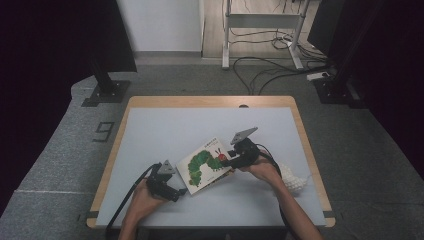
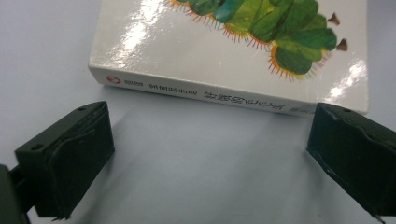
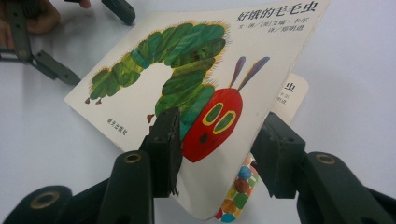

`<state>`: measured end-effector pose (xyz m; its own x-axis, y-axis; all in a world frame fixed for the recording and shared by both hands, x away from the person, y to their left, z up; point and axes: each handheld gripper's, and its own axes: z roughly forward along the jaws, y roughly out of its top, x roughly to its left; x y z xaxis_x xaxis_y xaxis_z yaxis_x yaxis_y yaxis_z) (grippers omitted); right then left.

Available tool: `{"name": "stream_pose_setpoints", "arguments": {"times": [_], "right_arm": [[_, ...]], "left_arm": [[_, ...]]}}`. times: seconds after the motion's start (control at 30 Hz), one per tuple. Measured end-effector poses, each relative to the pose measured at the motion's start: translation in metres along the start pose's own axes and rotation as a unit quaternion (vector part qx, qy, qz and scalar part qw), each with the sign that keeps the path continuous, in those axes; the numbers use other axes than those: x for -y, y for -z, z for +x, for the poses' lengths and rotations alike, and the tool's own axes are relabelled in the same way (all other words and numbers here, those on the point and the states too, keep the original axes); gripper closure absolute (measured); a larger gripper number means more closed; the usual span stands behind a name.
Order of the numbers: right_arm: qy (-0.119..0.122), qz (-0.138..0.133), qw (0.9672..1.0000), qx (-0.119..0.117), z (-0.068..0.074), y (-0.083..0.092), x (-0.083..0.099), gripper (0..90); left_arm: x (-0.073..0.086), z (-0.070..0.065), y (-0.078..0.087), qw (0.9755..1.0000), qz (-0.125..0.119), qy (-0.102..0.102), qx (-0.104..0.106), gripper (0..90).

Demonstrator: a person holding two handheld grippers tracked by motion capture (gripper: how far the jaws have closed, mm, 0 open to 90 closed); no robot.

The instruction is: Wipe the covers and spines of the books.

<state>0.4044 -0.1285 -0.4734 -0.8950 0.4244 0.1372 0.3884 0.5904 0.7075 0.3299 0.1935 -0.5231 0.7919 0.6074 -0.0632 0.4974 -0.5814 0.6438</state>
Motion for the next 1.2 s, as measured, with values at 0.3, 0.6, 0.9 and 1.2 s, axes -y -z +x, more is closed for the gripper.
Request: {"name": "stream_pose_setpoints", "arguments": {"times": [0.3, 0.6, 0.9, 1.2], "right_arm": [[0.004, 0.011, 0.9998, 0.013, 0.004, 0.001, 0.007, 57.6], [0.005, 0.011, 0.9997, 0.022, 0.008, 0.004, 0.016, 59.3], [0.001, 0.003, 0.9997, 0.023, 0.009, 0.007, 0.027, 60.3], [-0.018, 0.004, 0.9996, 0.023, 0.008, 0.007, 0.031, 57.4]], "left_arm": [[-0.004, 0.002, 0.008, 0.9997, -0.015, 0.017, 0.008, 5.4], [-0.012, -0.002, 0.008, 0.9994, -0.016, 0.016, 0.026, 9.2], [-0.022, -0.008, 0.005, 0.9989, -0.022, 0.012, 0.039, 17.6], [-0.026, -0.011, 0.015, 0.9988, -0.031, 0.005, 0.038, 31.9]]}}
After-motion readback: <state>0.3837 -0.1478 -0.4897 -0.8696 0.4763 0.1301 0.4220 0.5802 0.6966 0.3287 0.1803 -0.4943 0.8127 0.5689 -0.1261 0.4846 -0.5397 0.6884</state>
